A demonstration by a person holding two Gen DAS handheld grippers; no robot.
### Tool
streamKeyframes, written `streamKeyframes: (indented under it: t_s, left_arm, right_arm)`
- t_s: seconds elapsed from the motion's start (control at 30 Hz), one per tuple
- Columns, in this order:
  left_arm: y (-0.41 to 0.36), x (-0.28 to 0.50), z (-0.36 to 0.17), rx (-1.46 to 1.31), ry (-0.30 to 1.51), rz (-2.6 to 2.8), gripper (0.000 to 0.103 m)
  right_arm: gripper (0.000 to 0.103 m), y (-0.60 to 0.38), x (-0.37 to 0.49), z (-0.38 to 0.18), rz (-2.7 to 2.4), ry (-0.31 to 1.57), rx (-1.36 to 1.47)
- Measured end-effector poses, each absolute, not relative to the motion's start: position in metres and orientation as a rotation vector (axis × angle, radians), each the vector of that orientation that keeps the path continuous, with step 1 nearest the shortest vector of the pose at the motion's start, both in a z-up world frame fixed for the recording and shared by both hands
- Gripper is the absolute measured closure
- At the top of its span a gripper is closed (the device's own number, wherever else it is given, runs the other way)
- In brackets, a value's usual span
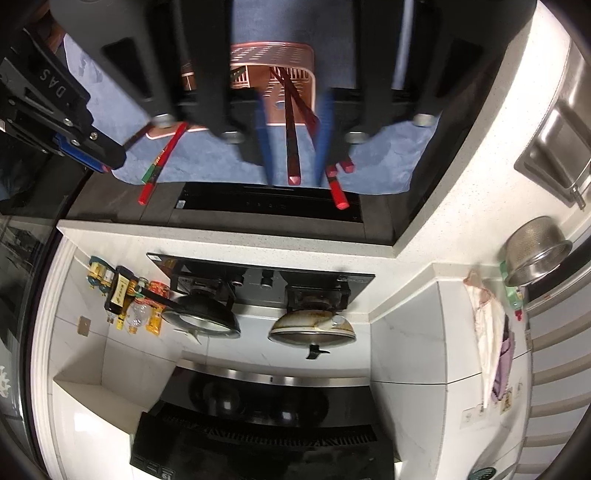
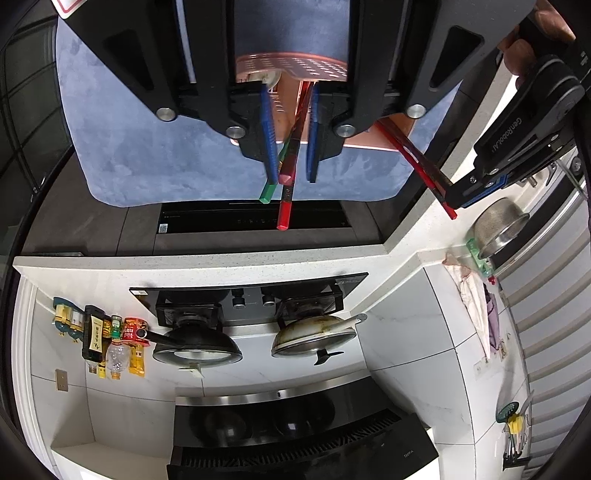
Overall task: Organize utensils
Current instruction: 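Lower the chopsticks into the holder and open both tools, then move both tools back over the green chopstick and gold spoon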
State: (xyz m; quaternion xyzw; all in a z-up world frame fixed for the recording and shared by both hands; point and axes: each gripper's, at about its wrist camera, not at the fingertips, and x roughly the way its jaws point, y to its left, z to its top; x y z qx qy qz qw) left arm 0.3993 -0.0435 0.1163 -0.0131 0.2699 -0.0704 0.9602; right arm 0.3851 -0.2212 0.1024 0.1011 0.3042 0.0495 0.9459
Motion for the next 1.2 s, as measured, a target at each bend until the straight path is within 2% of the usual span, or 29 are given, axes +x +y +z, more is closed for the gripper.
streamKeyframes:
  t_s: [0.03,0.3,0.63,0.73,1.2]
  left_arm:
    - [-0.042,0.398,0.118,-0.032,0.541,-0.136,0.065]
    - [-0.028,0.377,0.131,-0.054,0.526,-0.105,0.056]
    - [-0.018,0.329,0.134,-0.043,0.545,-0.094,0.055]
    - [-0.018,0.312,0.129,-0.031,0.551,-0.097,0.055]
    - [-0.016,0.233,0.076,-0.005,0.662,-0.101,0.055]
  right_arm:
    - [0.077,-0.222,0.383,0.104,0.1,0.615,0.209]
    - [0.072,-0.226,0.359,0.124,0.12,0.568,0.228]
    - [0.067,-0.21,0.295,0.136,0.148,0.535,0.151]
    - [0.06,-0.204,0.271,0.131,0.158,0.54,0.125]
    - [0.059,-0.192,0.169,0.062,0.13,0.664,0.078]
